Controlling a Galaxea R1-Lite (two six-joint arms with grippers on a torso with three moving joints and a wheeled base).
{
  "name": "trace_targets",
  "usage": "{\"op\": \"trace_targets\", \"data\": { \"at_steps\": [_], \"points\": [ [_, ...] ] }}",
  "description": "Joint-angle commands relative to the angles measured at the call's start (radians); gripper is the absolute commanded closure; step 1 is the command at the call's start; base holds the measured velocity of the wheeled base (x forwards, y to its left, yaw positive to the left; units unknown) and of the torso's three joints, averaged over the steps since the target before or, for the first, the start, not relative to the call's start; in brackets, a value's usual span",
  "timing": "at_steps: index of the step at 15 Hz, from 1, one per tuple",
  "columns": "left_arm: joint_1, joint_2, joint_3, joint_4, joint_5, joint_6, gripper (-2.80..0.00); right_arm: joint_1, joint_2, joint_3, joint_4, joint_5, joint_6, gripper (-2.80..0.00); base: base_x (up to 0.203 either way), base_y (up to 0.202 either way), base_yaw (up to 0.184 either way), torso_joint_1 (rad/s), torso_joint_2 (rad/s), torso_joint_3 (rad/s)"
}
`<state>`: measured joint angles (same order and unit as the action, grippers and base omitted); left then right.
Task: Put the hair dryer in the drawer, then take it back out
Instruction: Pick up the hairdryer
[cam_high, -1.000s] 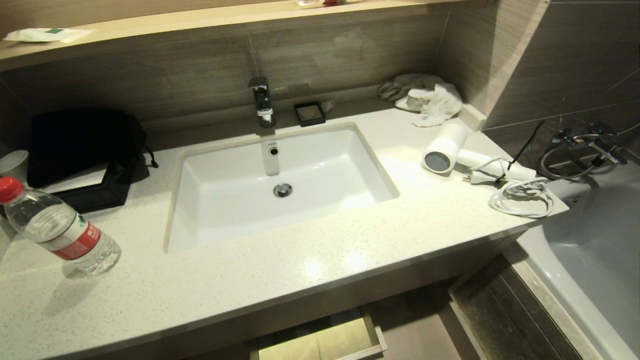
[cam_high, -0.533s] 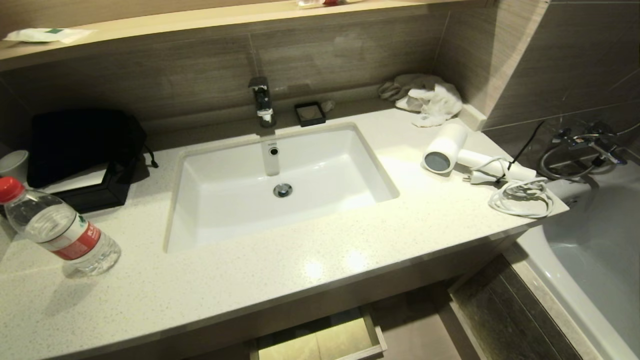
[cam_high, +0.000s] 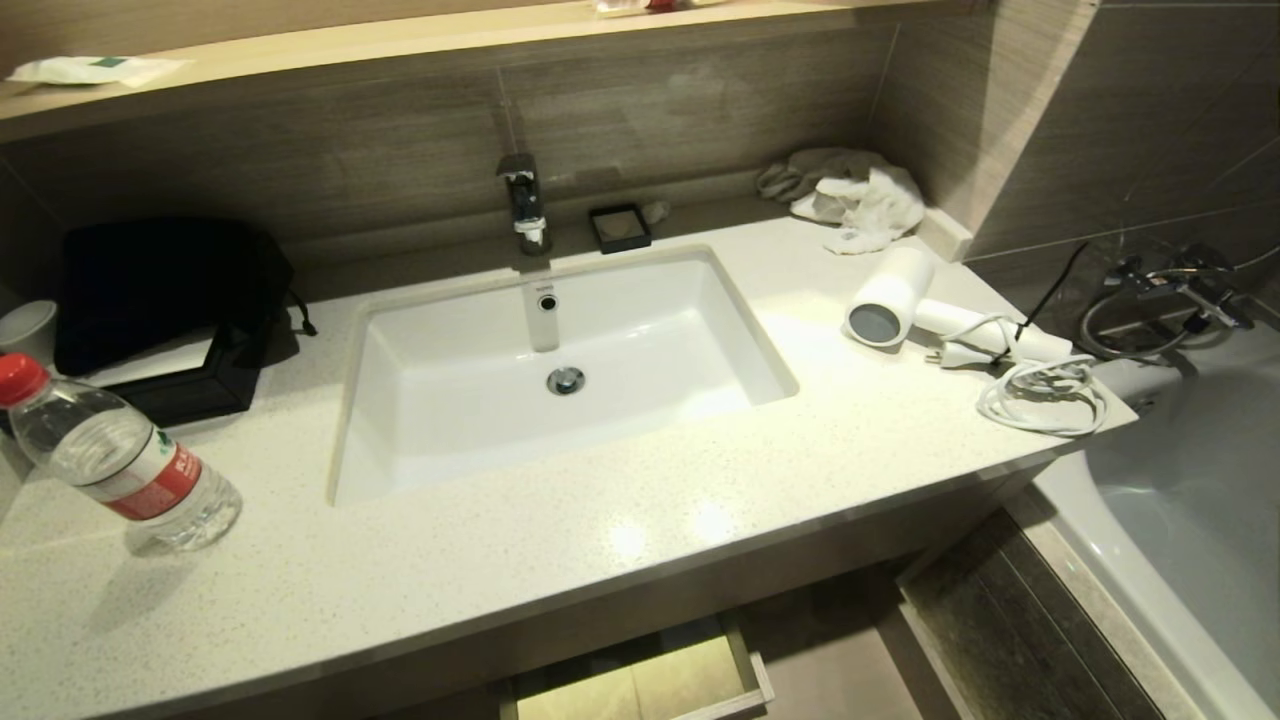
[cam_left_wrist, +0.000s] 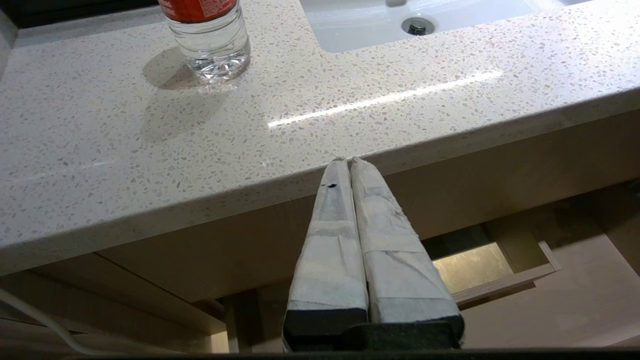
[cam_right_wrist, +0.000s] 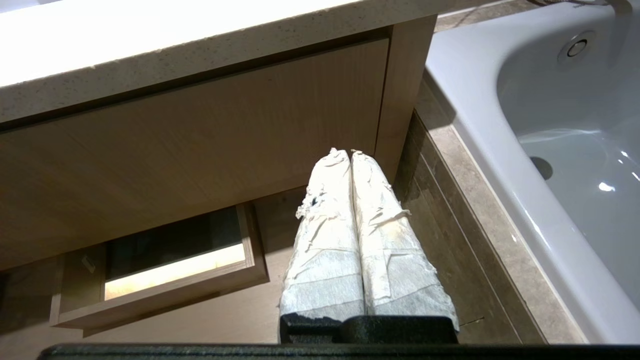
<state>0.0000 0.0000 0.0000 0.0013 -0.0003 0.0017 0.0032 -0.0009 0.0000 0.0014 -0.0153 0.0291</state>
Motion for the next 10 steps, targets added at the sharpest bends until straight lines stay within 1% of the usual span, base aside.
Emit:
{"op": "trace_targets", "data": {
  "at_steps": [1, 10],
  "points": [
    [0.000, 0.000, 0.000, 0.000, 0.000, 0.000, 0.00, 0.001, 0.001, 0.000, 0.000, 0.000, 0.001, 0.00, 0.000, 0.000, 0.000, 0.000, 0.00, 0.000],
    [0.000, 0.000, 0.000, 0.000, 0.000, 0.000, 0.00, 0.000, 0.001, 0.000, -0.001, 0.002, 0.005, 0.00, 0.000, 0.000, 0.000, 0.000, 0.00, 0.000]
  ]
}}
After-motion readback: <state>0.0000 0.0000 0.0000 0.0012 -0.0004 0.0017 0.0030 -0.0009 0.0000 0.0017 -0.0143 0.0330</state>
